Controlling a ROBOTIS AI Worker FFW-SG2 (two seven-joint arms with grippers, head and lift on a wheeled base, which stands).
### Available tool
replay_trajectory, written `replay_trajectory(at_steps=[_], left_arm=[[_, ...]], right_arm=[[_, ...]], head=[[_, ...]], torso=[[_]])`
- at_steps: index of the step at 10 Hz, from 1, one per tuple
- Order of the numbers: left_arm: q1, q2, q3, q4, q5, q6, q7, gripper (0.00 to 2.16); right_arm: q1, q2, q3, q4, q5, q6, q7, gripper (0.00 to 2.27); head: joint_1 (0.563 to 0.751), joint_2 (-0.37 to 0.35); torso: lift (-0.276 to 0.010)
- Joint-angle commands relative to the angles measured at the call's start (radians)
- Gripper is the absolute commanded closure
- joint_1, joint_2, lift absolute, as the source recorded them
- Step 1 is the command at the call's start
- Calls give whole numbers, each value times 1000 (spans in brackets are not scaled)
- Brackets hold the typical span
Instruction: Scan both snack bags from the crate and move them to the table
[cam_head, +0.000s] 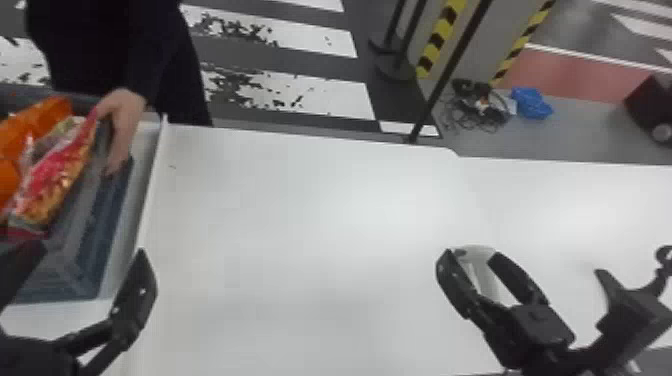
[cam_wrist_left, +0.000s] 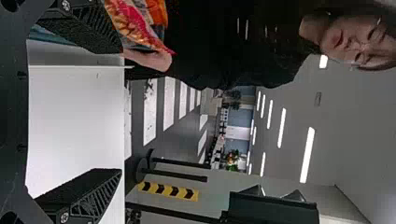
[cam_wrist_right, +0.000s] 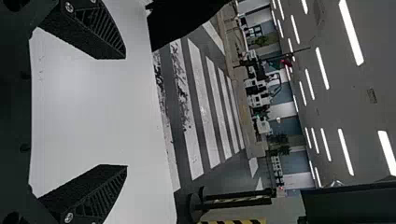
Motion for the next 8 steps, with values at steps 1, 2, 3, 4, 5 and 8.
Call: replay_trajectory(at_steps=[1,2,3,4,5,8], left_arm=[[-1,0,8,9,2,-9,0,87],[-12,-3,24,32,5,-43,0,87],[-40,-12,47,55,15,-52,-2,87],[-72,-26,62,74,15,-46,-8,87],[-109,-44,83,92,14,3,-5,87],[-170,-67,134,155,-2,43,24,87]], right_arm=[[0,1,0,1,0,2,0,90],[3,1,0,1,-2,2,0,90],[6,1,0,0,-3,-4,2,90],[6,1,2,-2,-3,-1,3,90],[9,1,2,-5,-3,-1,6,90],[8,1,6,-6,-3,-4,16,90]], head=[[695,-271],[695,-269],[695,-262],[695,-244],[695,-221],[695,-144]], torso=[[-87],[-87],[-87],[-87],[-87],[-87]])
